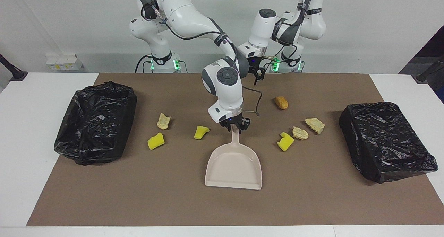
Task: Sweep and dump trash in bin
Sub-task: 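Grasp the dustpan handle with the right gripper while the left gripper reaches the brush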
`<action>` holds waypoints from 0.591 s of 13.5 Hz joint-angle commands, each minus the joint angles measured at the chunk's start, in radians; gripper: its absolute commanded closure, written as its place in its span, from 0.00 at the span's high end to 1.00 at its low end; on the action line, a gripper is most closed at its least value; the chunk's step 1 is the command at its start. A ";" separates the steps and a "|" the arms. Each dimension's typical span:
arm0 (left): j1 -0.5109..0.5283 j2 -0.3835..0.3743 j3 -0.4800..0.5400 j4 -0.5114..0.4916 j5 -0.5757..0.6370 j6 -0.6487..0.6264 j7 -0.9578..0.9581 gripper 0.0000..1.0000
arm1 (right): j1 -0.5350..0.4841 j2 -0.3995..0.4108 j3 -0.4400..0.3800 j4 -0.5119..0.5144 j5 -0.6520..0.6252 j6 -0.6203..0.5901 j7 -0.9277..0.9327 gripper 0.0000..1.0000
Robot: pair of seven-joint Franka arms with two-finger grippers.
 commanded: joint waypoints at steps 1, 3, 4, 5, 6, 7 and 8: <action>-0.060 -0.016 -0.019 -0.024 -0.012 0.050 -0.080 1.00 | -0.008 -0.006 -0.010 0.022 -0.014 -0.056 -0.024 0.00; -0.059 0.045 -0.041 0.015 -0.012 0.055 -0.100 1.00 | -0.029 -0.040 -0.010 0.022 -0.020 -0.068 -0.134 0.00; -0.060 0.097 -0.043 0.057 -0.012 0.055 -0.137 1.00 | -0.055 -0.081 -0.005 0.019 -0.003 -0.070 -0.249 0.00; -0.060 0.145 -0.046 0.095 -0.004 0.055 -0.162 1.00 | -0.069 -0.123 -0.007 0.010 -0.002 -0.094 -0.324 0.00; -0.060 0.181 -0.056 0.126 -0.003 0.055 -0.177 1.00 | -0.081 -0.163 -0.008 0.011 -0.014 -0.155 -0.398 0.00; -0.062 0.206 -0.061 0.143 0.000 0.055 -0.192 1.00 | -0.109 -0.206 -0.010 0.010 -0.011 -0.204 -0.494 0.00; -0.062 0.222 -0.064 0.155 0.000 0.055 -0.200 1.00 | -0.126 -0.241 -0.010 0.004 -0.009 -0.246 -0.567 0.00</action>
